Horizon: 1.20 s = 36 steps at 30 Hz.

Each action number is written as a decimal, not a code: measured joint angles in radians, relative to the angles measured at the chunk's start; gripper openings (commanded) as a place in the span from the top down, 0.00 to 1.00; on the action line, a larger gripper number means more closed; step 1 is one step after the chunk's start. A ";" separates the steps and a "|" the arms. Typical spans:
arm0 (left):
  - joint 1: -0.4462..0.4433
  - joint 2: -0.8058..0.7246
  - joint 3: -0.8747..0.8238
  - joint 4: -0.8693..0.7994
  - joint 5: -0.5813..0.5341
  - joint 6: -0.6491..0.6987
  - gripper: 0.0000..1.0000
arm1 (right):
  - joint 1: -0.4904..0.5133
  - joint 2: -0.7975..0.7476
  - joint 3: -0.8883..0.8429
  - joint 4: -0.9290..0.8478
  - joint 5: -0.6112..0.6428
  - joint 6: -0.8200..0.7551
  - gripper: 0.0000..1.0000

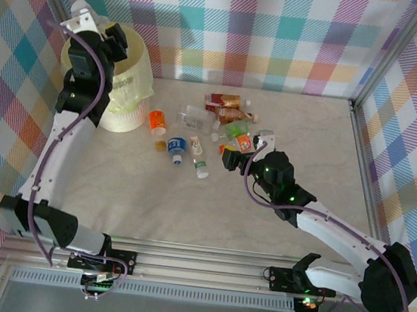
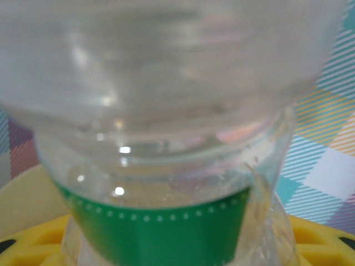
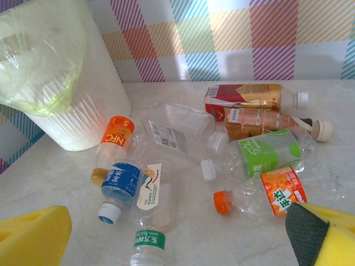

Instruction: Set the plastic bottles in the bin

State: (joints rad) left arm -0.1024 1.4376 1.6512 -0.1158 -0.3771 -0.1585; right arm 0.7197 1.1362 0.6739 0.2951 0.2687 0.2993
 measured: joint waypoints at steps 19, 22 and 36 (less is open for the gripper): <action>0.165 0.333 0.271 -0.249 0.313 0.397 0.45 | 0.000 0.047 0.031 -0.069 -0.079 0.004 0.00; 0.210 0.372 0.307 -0.330 0.414 0.420 0.44 | 0.000 0.058 0.042 -0.079 -0.088 0.004 0.00; 0.258 0.434 0.451 -0.572 0.707 0.523 0.25 | 0.000 0.092 0.070 -0.111 -0.103 0.003 0.00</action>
State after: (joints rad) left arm 0.1558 1.8713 2.1017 -0.6876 0.3298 0.3645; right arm 0.7197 1.2278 0.7441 0.1844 0.1661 0.3027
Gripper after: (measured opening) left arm 0.721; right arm 0.996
